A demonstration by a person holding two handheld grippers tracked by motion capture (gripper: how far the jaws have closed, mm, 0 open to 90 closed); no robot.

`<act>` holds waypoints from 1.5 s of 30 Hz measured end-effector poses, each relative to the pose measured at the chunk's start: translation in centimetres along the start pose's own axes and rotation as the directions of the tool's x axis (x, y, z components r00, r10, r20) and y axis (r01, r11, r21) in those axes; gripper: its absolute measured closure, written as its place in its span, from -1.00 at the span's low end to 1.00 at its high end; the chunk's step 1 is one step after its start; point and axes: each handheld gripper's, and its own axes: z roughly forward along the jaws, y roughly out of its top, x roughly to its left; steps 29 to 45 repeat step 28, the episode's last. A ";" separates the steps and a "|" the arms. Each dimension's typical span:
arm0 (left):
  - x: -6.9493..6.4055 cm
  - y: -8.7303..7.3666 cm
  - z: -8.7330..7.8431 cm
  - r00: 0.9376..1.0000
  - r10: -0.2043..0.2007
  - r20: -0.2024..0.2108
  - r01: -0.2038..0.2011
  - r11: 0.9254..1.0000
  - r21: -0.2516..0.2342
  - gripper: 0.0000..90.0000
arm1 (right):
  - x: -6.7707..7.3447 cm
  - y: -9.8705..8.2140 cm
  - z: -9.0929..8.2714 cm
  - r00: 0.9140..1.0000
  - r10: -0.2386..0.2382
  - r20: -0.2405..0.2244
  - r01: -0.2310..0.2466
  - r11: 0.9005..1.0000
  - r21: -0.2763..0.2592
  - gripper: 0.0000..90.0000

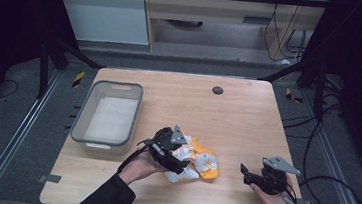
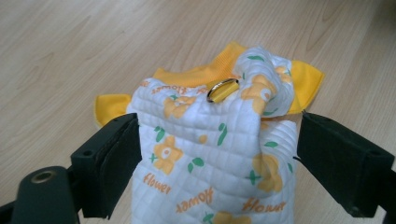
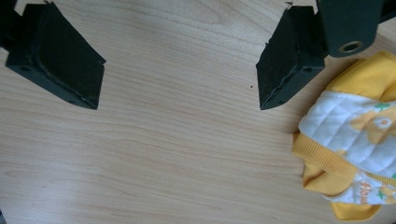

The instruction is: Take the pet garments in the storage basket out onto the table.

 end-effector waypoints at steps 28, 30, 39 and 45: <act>1.7 -6.7 -5.3 0.968 -0.203 -0.150 0.159 0.951 -0.264 -0.69 | 0.0 -0.1 -0.1 1.000 -0.005 0.004 0.005 1.000 -0.004 -0.68; 1.7 -6.7 -5.3 0.968 -0.203 -0.150 0.159 0.951 -0.264 -0.69 | 0.0 -0.1 -0.1 1.000 -0.005 0.004 0.005 1.000 -0.004 -0.68; 1.7 -6.7 -5.3 0.968 -0.203 -0.150 0.159 0.951 -0.264 -0.69 | 0.0 -0.1 -0.1 1.000 -0.005 0.004 0.005 1.000 -0.004 -0.68; 1.7 -6.7 -5.3 0.968 -0.203 -0.150 0.159 0.951 -0.264 -0.69 | 0.0 -0.1 -0.1 1.000 -0.005 0.004 0.005 1.000 -0.004 -0.68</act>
